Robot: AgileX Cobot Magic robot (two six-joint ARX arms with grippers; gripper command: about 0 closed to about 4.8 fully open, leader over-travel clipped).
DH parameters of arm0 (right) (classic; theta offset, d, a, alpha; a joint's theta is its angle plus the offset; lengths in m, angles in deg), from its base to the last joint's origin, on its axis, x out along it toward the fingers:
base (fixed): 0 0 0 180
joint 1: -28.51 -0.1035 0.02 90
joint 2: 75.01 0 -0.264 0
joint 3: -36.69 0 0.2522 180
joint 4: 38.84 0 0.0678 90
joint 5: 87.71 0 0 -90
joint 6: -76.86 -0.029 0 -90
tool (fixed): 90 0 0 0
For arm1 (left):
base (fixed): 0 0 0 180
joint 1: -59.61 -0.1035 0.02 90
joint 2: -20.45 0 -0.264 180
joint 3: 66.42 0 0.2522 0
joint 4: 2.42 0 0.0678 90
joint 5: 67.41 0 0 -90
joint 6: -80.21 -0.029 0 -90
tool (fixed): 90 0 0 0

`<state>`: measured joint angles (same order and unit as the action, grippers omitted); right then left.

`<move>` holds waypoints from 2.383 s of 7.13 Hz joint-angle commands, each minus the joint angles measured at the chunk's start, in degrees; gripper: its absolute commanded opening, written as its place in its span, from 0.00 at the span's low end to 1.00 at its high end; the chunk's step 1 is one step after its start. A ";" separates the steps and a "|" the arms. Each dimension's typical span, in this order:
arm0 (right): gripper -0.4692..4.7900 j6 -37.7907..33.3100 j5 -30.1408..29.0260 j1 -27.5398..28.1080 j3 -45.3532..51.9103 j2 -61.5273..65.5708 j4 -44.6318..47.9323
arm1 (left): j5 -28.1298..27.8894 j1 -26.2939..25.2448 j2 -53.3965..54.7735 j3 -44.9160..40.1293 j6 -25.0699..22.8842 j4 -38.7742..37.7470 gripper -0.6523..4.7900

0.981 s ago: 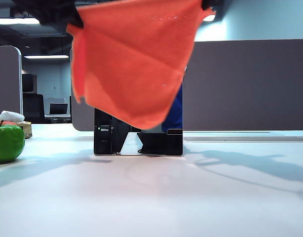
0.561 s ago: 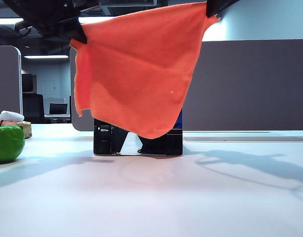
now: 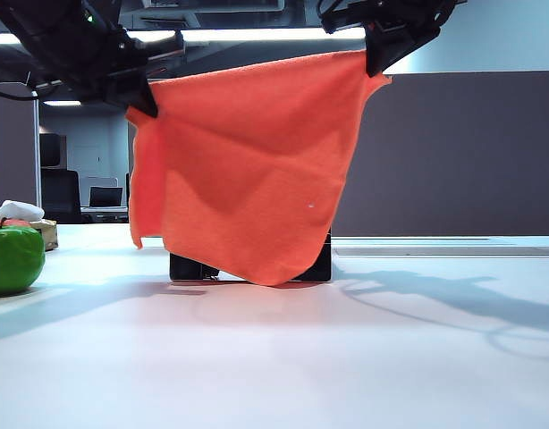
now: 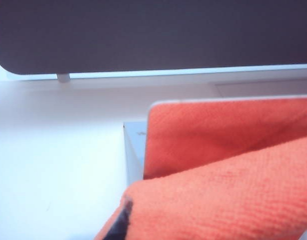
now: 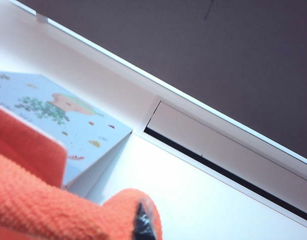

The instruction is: Pick up the cloth from the table and use it to cover the mirror.

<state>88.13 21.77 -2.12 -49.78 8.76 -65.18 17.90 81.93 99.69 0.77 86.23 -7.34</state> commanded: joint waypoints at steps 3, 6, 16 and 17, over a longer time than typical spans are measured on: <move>0.08 -1.99 -12.63 0.22 -0.26 -6.82 -5.86 | 8.96 0.11 -5.77 0.22 0.44 -5.88 0.11; 0.08 -2.29 -35.17 0.22 -0.26 -21.77 -25.20 | 18.95 0.11 -16.61 0.22 0.44 -23.23 0.11; 0.08 -0.31 -3.96 0.26 -0.24 -32.28 -45.44 | 56.46 0.04 -21.33 0.22 -1.31 -28.46 1.00; 0.08 -0.31 -4.09 0.26 -0.26 -32.28 -45.44 | 56.41 0.04 -21.33 0.22 -1.31 -28.46 1.00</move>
<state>88.31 17.40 -1.84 -49.80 -23.39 -111.63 73.04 81.91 78.51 0.80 85.14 -36.59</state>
